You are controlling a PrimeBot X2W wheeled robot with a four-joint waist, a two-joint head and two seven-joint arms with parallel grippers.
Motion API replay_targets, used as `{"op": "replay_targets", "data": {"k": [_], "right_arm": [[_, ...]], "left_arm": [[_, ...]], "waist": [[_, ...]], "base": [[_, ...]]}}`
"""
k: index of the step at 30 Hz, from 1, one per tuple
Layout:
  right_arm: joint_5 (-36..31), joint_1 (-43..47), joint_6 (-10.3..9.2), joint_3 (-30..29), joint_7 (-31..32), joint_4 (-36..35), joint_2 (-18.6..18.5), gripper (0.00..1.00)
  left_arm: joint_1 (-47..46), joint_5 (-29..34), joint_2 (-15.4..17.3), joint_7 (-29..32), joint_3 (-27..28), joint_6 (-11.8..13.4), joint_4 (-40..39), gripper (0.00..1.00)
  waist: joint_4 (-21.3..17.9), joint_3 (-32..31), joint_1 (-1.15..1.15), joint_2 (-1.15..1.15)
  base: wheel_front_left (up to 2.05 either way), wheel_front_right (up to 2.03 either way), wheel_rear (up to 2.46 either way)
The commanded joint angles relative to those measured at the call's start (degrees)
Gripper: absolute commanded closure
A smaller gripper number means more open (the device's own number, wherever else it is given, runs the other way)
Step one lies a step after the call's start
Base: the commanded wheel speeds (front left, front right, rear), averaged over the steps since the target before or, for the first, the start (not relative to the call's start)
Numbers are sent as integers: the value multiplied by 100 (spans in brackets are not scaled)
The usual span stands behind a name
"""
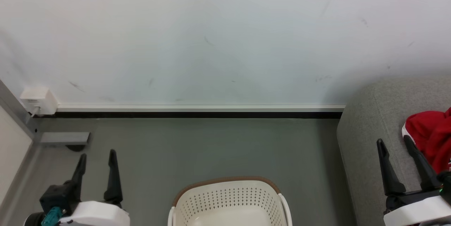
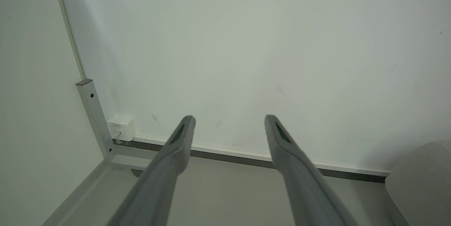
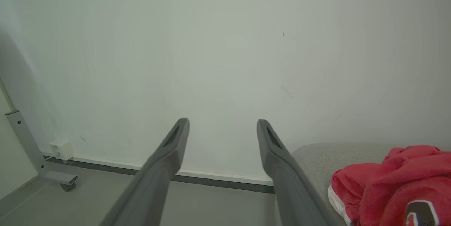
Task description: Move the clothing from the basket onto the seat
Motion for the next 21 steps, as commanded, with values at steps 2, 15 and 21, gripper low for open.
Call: {"op": "replay_targets", "data": {"k": [2, 15, 21], "right_arm": [[-54, 115, -13, 0, -17, 23, 69, 0], [-104, 213, -13, 212, -17, 18, 221, 0], [-82, 201, -13, 226, -18, 50, 250, 0]], "left_arm": [[154, 256, -95, -1, 152, 57, 59, 0], [353, 725, -715, -2, 908, -450, 330, 0], [332, 921, -872, -2, 1150, -648, 414, 0]], "waist": [[-14, -3, 0, 0], [-107, 3, 0, 0], [-137, -3, 0, 0]], "base": [[0, 0, 0], [0, 0, 0], [0, 0, 0]]}}
